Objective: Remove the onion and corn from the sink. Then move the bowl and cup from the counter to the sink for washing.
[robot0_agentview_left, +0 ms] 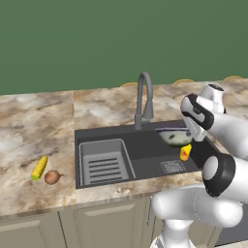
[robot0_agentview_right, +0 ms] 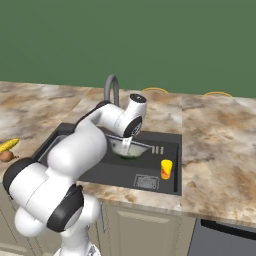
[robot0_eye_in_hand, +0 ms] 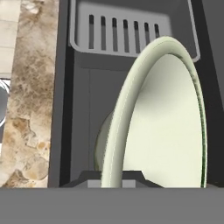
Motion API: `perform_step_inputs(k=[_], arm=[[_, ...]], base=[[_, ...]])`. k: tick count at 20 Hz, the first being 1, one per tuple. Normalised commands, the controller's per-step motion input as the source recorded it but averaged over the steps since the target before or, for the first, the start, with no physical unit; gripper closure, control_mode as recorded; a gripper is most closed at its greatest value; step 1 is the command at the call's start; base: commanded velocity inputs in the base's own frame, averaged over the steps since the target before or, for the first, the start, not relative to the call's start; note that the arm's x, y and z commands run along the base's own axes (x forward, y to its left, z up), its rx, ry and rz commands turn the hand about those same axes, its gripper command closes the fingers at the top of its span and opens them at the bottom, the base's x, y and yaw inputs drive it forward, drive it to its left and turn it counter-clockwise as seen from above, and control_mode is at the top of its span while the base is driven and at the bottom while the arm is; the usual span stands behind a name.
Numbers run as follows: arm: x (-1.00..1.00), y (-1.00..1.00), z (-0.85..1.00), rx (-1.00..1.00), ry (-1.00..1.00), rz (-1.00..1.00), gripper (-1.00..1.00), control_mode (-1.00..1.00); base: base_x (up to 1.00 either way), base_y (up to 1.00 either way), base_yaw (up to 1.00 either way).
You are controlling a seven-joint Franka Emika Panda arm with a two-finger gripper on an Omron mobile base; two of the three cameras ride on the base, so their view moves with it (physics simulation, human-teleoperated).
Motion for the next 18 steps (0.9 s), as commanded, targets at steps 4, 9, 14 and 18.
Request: perform_step_inputs(k=[4, 9, 14, 18], arm=[[0.06, 0.0, -0.14, 0.0, 0.0, 0.1, 1.0, -1.0], [0.05, 0.0, -0.16, 0.0, 0.0, 0.11, 1.0, -1.0], [0.04, 0.0, -0.16, 0.0, 0.0, 0.13, 1.0, -1.0], [0.05, 0.0, -0.17, -0.01, 0.0, 0.16, 1.0, -1.0]], base=[[0.0, 0.0, 0.0], [0.0, 0.0, 0.0], [0.0, 0.0, 0.0], [0.0, 0.0, 0.0]])
